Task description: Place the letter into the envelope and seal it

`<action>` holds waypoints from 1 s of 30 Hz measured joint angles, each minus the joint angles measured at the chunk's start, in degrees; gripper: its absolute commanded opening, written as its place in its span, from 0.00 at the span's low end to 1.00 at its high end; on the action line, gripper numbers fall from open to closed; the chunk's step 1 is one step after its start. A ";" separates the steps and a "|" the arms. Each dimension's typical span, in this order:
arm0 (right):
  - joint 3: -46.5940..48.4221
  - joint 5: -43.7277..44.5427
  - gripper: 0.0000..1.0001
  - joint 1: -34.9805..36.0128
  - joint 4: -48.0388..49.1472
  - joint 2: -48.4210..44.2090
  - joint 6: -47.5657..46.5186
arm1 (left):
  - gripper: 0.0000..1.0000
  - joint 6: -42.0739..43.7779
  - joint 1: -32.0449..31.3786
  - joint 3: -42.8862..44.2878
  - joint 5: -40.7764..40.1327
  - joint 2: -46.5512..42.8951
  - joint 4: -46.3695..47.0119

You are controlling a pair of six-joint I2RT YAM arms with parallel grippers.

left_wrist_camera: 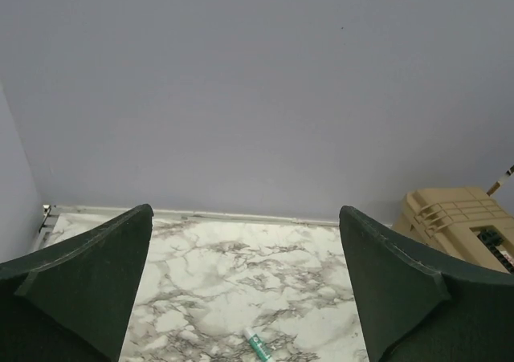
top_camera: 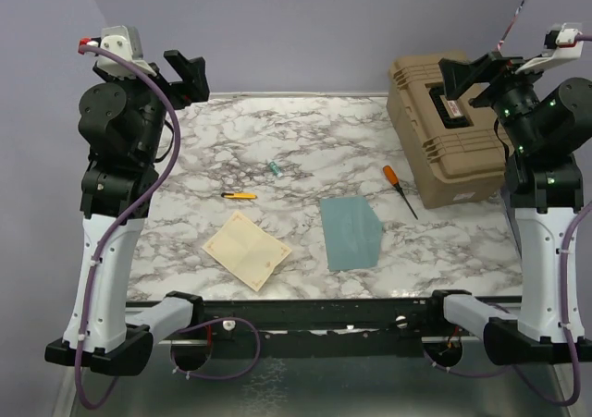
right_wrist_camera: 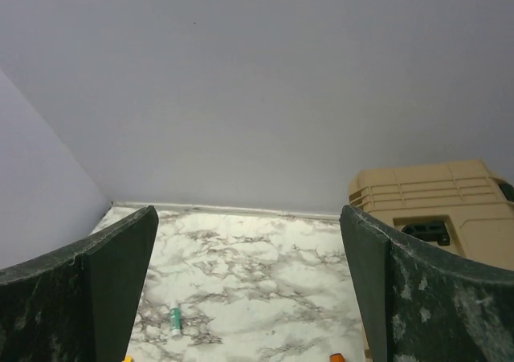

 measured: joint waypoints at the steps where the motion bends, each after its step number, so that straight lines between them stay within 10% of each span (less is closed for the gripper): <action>1: -0.72 -0.24 1.00 0.00 0.04 0.00 0.15 | 0.99 -0.02 0.00 -0.24 0.00 0.00 0.09; 21: -15.87 -27.67 1.00 0.96 15.63 2.86 14.23 | 0.99 1.49 -0.83 -12.37 29.16 -1.33 6.97; 30: -16.22 -22.23 0.89 22.08 8.85 16.72 19.80 | 0.99 0.96 -1.53 -16.63 29.20 -3.41 8.76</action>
